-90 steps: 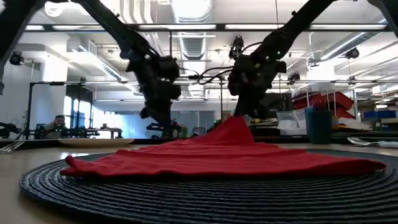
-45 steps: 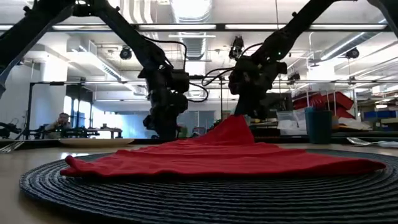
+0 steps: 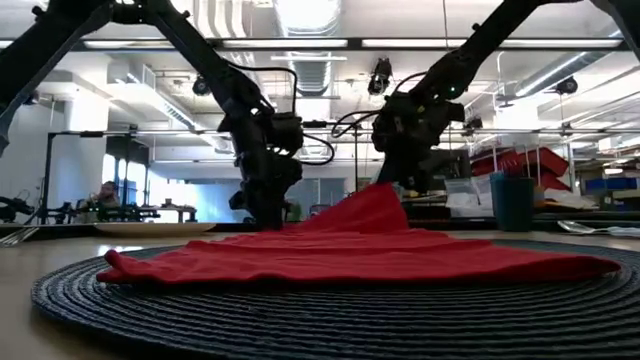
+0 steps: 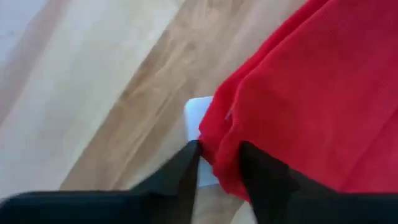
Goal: Set table place
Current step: Fold the red napkin on the table
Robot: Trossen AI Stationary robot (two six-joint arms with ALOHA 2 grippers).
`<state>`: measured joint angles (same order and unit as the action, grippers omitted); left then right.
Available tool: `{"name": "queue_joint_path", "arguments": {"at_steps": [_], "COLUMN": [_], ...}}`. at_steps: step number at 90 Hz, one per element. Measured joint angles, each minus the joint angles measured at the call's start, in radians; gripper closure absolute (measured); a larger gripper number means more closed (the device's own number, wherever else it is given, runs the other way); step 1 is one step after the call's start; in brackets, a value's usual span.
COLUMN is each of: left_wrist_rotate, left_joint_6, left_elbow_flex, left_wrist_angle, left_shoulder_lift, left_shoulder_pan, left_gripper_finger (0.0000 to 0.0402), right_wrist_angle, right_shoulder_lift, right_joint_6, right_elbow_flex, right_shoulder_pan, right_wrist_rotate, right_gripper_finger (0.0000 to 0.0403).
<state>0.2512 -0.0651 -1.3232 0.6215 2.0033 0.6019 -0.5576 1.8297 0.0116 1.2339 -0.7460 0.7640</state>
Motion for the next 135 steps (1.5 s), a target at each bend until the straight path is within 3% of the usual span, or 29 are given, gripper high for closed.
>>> {"name": "queue_joint_path", "arguments": {"at_steps": [15, 58, 82, 111, 135], "left_wrist_rotate": [-0.002, 0.045, 0.072, 0.081, 0.082], "left_joint_6": [0.001, -0.005, -0.006, -0.050, -0.194], "left_elbow_flex": [-0.004, 0.009, 0.032, 0.158, 0.298], "left_wrist_angle": [-0.001, 0.042, 0.070, 0.056, -0.068], "left_shoulder_lift": [-0.010, -0.177, -0.259, -0.386, -0.500], "left_shoulder_pan": [0.000, -0.002, -0.025, -0.143, -0.307], "left_gripper_finger": [0.0398, 0.0401, 0.0401, 0.0401, 0.0402], "right_wrist_angle": [-0.002, -0.052, -0.111, -0.107, 0.144], "right_shoulder_lift": [0.000, -0.009, -0.089, -0.205, -0.310], "right_joint_6": [0.006, 0.018, 0.031, -0.081, -0.343], "right_elbow_flex": [-0.003, -0.008, -0.009, -0.088, -0.277], "right_shoulder_pan": [0.002, 0.022, 0.068, 0.197, 0.379], "right_wrist_rotate": [0.004, 0.055, 0.048, 0.023, -0.034], "right_gripper_finger": [0.0403, 0.0403, 0.0403, 0.0403, 0.0403]}}
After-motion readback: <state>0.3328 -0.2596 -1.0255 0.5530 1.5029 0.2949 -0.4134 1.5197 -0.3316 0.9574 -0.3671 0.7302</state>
